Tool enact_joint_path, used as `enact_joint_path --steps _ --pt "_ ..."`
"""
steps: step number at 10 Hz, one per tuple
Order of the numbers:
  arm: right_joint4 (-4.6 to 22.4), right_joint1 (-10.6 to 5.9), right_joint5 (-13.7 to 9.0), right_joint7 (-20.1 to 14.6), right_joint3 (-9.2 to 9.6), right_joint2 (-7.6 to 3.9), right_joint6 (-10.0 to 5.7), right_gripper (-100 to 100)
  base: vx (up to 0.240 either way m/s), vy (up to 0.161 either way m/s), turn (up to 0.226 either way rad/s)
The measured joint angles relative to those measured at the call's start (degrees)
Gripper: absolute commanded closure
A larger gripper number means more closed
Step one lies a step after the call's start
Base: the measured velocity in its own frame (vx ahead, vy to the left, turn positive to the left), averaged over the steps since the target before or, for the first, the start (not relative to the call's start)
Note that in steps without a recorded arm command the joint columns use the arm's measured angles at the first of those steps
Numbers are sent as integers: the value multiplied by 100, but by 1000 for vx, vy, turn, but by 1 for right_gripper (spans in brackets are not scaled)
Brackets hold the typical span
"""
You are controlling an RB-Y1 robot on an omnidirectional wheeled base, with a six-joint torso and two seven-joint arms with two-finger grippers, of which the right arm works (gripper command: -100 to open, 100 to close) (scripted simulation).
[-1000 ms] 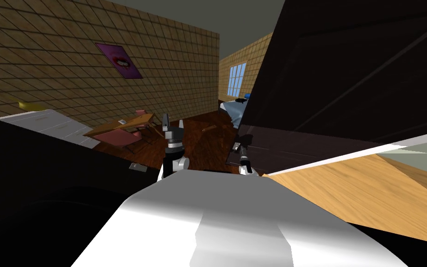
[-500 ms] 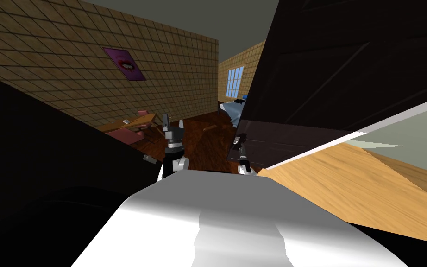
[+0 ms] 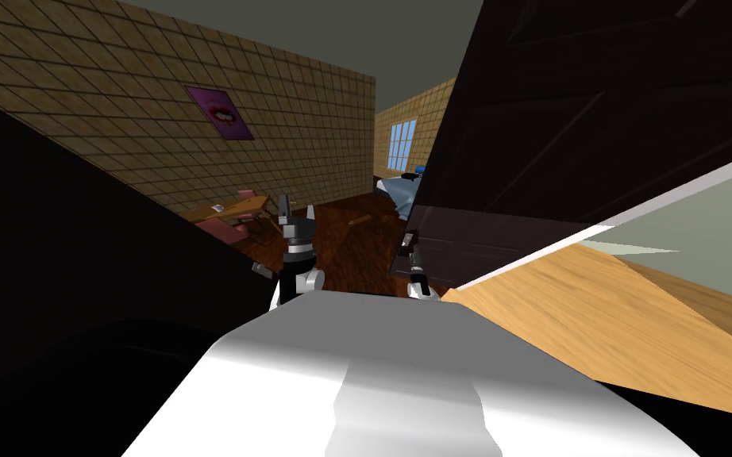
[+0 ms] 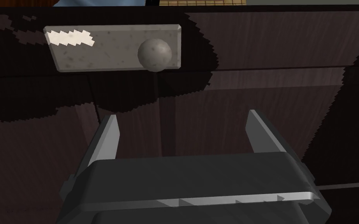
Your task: Push the door open
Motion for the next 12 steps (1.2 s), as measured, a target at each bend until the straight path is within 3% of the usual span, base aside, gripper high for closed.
enact_joint_path --steps 5,6,12 --pt "80 -14 -33 30 -66 -1 -96 -100 232 -33 27" --pt "81 -9 -31 30 -63 6 -111 100 -18 6 6" --pt "92 -3 -30 34 -62 3 -83 100 4 9 -6"
